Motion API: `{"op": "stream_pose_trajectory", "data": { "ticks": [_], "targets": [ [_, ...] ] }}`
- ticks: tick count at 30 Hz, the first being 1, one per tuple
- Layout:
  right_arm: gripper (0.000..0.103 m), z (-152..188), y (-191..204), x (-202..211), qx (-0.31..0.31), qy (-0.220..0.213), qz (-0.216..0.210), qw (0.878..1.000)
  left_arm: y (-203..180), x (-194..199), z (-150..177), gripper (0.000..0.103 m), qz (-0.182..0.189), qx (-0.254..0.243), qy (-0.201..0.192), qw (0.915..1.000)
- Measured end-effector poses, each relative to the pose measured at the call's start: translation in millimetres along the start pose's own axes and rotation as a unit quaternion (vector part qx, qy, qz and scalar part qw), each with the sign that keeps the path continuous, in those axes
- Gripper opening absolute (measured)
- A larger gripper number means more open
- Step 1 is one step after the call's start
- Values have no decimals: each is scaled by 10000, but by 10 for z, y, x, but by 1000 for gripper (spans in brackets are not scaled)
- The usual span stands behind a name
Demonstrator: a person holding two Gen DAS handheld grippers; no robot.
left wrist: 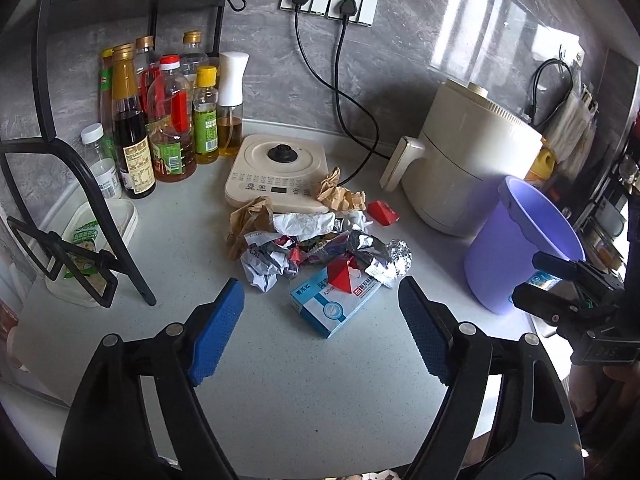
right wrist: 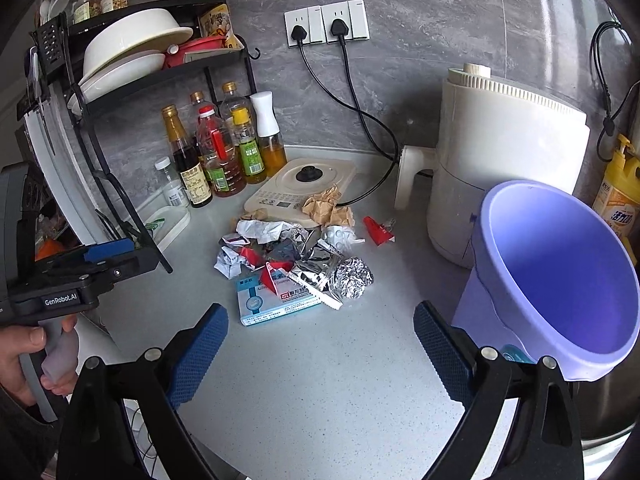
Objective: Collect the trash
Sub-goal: 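Move both tools toward the trash pile beside the white cooktop, then close right gripper on the foil ball while left gripper grasps crumpled white paper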
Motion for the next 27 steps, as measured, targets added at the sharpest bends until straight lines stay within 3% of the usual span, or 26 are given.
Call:
{"op": "stream_pose_trajectory", "data": {
  "ticks": [6,14,18,27],
  "targets": [
    [83,-130,10,-440,-142,206,21,9997,164,-404,-77,66,170,120,238,9995],
    [81,-142,-32,-889,-563,516,65,9971,358,-916,-82,66,276,-66,600,9978],
    [65,-83,-146,-1139,-839,793,152,9932,398,-1133,-65,66,371,-95,747,9965],
    [53,-11,-412,-1640,-1046,1171,488,9864,461,-1451,-85,66,540,-25,889,9946]
  ]
}}
Point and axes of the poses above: each gripper's, at about its wrist camera, not at the fingertips, and x roughly against the way its jaws point, y to its left, z to its underside, the point moved 8 cm from there along -x, roughly the way its jaws point, and after that the axes turned 4 degrees about x, right-handed, at the moved point
